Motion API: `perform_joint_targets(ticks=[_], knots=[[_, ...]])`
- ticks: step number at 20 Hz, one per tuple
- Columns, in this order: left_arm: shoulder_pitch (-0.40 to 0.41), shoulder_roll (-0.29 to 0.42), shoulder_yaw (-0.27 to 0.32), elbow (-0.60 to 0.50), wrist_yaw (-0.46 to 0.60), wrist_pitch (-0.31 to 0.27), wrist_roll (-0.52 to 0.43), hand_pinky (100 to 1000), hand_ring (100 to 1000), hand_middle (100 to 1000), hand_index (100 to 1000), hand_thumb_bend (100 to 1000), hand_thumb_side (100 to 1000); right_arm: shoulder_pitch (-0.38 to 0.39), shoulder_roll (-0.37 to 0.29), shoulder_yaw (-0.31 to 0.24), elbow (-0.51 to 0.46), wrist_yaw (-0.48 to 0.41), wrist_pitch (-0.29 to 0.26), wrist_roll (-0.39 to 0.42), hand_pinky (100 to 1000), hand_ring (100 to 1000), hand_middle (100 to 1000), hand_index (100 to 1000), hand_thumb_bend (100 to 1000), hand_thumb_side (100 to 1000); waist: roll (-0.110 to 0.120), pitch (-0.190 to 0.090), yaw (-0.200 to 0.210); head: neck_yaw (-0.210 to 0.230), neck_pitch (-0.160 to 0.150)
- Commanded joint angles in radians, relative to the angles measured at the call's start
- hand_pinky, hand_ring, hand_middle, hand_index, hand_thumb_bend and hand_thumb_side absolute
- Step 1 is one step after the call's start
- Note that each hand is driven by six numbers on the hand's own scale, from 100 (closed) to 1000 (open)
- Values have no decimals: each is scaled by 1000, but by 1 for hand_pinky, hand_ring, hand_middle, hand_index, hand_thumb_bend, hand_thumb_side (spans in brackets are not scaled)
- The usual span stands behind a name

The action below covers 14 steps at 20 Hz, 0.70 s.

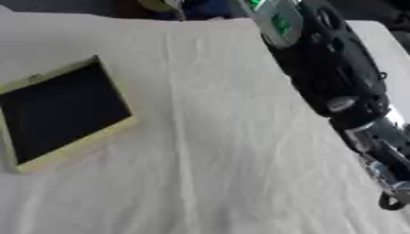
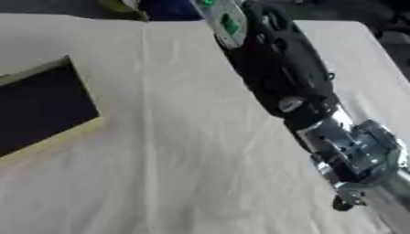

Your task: Pick up objects on the table and place them in the box.

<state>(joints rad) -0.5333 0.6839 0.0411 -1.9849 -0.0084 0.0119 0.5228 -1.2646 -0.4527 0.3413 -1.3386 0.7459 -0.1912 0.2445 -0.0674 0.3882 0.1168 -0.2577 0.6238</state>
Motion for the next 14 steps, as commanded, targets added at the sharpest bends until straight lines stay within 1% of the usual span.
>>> perform_joint_targets(ticks=[1,3,6,9,14], knots=[[-5,20,18,-15,1,1,10,836,752,653,802,220,632,-15,-34,38,-121,-71,-3,52,610,502,393,500,301,100,5,-31,2,-8,10],[-5,20,22,-15,3,1,14,836,753,654,802,224,628,-16,-29,58,-164,-105,0,82,612,502,394,500,289,100,5,-34,5,-17,15],[-5,22,28,-15,4,-2,20,836,754,655,802,230,621,-20,-7,76,-188,-146,10,116,615,502,395,503,271,100,5,-36,12,-29,20],[-9,26,33,-15,4,-9,22,837,755,657,803,239,610,-25,25,93,-176,-161,10,138,619,504,397,505,258,100,5,-35,26,-40,26],[-16,33,45,-15,4,-22,29,837,755,658,803,249,598,-24,74,126,-135,-162,-14,165,619,505,399,507,241,100,1,-33,50,-60,32]])
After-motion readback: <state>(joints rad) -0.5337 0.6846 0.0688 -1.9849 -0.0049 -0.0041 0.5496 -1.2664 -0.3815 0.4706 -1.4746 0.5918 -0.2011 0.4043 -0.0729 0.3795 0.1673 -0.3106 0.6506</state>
